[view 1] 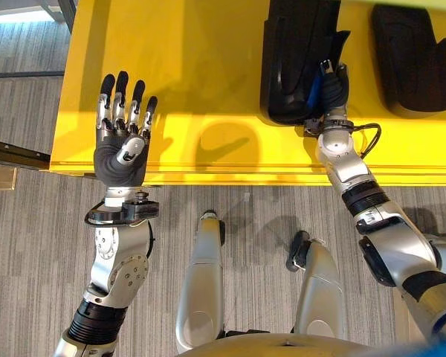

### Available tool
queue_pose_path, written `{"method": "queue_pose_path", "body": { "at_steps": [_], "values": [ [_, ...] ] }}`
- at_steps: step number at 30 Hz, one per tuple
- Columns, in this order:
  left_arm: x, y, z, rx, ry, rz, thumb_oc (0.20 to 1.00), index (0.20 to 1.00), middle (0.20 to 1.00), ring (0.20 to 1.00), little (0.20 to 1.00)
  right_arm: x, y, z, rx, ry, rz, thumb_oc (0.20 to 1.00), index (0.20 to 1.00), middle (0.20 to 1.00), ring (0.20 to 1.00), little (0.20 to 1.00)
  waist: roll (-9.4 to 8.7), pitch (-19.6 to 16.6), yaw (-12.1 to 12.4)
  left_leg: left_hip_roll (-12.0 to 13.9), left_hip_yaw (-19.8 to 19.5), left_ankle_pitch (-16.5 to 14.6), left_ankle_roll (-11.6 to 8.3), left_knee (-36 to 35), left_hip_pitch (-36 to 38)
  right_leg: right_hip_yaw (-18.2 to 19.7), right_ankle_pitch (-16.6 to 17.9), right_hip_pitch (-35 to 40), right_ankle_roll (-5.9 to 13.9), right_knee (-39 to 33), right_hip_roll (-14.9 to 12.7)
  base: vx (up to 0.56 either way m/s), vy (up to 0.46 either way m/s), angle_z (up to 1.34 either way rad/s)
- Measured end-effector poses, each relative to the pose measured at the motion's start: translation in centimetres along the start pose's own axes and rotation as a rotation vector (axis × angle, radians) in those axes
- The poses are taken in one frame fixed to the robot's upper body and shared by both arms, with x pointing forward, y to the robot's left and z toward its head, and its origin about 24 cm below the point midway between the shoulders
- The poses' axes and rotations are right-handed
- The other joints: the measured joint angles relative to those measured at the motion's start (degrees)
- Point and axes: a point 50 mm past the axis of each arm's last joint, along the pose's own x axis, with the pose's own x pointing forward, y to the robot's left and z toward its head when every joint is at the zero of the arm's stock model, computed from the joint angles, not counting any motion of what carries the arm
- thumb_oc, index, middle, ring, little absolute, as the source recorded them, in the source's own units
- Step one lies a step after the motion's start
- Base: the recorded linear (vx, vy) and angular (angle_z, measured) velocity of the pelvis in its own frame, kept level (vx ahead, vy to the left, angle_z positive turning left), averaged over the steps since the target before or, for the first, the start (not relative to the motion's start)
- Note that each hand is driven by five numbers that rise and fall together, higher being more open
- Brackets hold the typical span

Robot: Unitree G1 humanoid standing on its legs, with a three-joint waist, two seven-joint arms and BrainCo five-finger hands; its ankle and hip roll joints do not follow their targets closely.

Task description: Move parts from the plastic box to the shelf.

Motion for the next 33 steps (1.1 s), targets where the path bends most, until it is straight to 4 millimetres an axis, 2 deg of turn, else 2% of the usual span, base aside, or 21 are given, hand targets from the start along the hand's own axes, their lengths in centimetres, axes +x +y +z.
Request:
{"method": "queue_pose_path", "body": {
  "at_steps": [13, 14, 21, 23, 24, 25, 26, 28, 29, 33],
  "values": [
    [0.1, 0.0, 0.0, 0.005, -0.003, 0.014, 1.0, 1.0, 1.0, 1.0, 1.0, 0.2, 0.3, 0.4, 0.012, -0.01, -0.014, 0.2, 0.2, 0.2, 0.2, 0.2, 0.25, 0.3, 0.38, -0.03, -0.22, -0.02, -0.22, -0.11, -0.01, -0.1, -0.41, -0.19, -0.14, 0.6, -0.08, 0.02, -0.001, 0.0],
    [0.1, 0.0, 0.0, 0.006, -0.003, 0.014, 1.0, 1.0, 1.0, 1.0, 1.0, 0.2, 0.3, 0.4, 0.011, -0.009, -0.013, 0.2, 0.2, 0.2, 0.2, 0.2, 0.25, 0.3, 0.39, -0.08, -0.32, -0.61, 0.2, -0.06, -0.01, -0.13, -0.93, -0.11, 0.11, 0.76, -0.13, 0.0, 0.0, 0.0],
    [0.1, -0.1, -0.2, 0.006, 0.002, 0.009, 1.0, 1.0, 1.0, 1.0, 1.0, 0.4, 0.5, 0.9, 0.025, -0.03, -0.015, 0.2, 0.2, 0.2, 0.2, 0.2, 0.46, 0.47, 0.58, -0.32, -0.24, -0.62, -0.49, 0.73, -0.19, -0.12, -1.28, -0.24, 0.14, 1.7, -0.5, 0.0, 0.004, 0.01],
    [0.3, -0.2, -0.1, 0.005, -0.006, 0.008, 1.0, 1.0, 1.0, 1.0, 1.0, 0.5, 0.6, 1.2, 0.025, -0.039, -0.01, 0.507, 0.507, 0.507, 0.507, 0.507, 0.66, 0.78, 0.73, -0.29, -0.27, -1.05, -0.21, 0.71, -0.15, -0.18, -1.89, -0.21, -0.06, 1.87, -0.57, 0.0, 0.002, 0.03],
    [0.2, -0.1, -0.2, 0.005, -0.002, 0.02, 1.0, 1.0, 1.0, 1.0, 1.0, 0.5, 0.7, 1.2, 0.036, -0.035, -0.006, 1.0, 1.0, 1.0, 1.0, 1.0, 0.77, 0.86, 0.74, -0.27, -0.29, -0.75, -0.4, 0.73, -0.14, -0.2, -1.91, -0.22, -0.04, 2.09, -0.56, -0.09, 0.004, 0.02],
    [0.1, 0.0, -0.2, 0.005, 0.0, 0.025, 1.0, 1.0, 1.0, 1.0, 1.0, 0.4, 0.7, 1.4, 0.059, -0.039, -0.003, 1.0, 1.0, 1.0, 1.0, 1.0, 0.76, 1.03, 0.61, -0.22, -0.38, -1.43, 0.09, 0.72, -0.09, -0.27, -2.24, -0.18, 0.01, 2.15, -0.59, 0.0, -0.008, 0.03],
    [0.1, 0.0, -0.2, 0.006, 0.001, 0.026, 1.0, 1.0, 1.0, 1.0, 1.0, 0.4, 0.8, 1.7, 0.07, -0.048, 0.002, 1.0, 1.0, 1.0, 1.0, 1.0, 0.77, 1.04, 0.63, -0.26, -0.4, -0.68, -0.53, 0.67, -0.19, -0.25, -2.0, -0.26, -0.03, 2.21, -0.55, -0.09, 0.001, 0.01],
    [0.1, -0.1, -0.2, 0.005, 0.001, 0.027, 1.0, 1.0, 1.0, 1.0, 1.0, 0.1, 0.9, 2.1, 0.09, -0.066, 0.011, 1.0, 1.0, 1.0, 1.0, 1.0, 0.68, 1.28, 0.71, -0.26, -0.36, -0.68, -0.54, 0.62, -0.24, -0.25, -1.98, -0.4, -0.03, 2.18, -0.57, 0.08, -0.013, 0.0],
    [0.1, -0.1, -0.2, 0.004, 0.0, 0.029, 1.0, 1.0, 1.0, 1.0, 1.0, -0.3, 1.1, 2.3, 0.106, -0.081, 0.019, 1.0, 1.0, 1.0, 1.0, 1.0, 0.61, 1.34, 0.47, -0.23, -0.32, -1.49, 0.07, 0.7, -0.21, -0.28, -2.45, -0.27, 0.12, 2.21, -0.58, 0.0, 0.0, 0.0],
    [0.3, -0.3, -0.1, -0.005, -0.012, 0.021, 1.0, 1.0, 1.0, 1.0, 1.0, -0.8, 1.0, 3.1, 0.139, -0.12, 0.023, 1.0, 1.0, 1.0, 1.0, 1.0, 0.28, 1.63, -0.13, -0.23, -0.25, -1.25, -0.7, 1.22, -0.22, -0.21, -2.71, -0.29, 0.5, 2.78, -0.77, -0.05, 0.001, 0.01]
  ]
}}
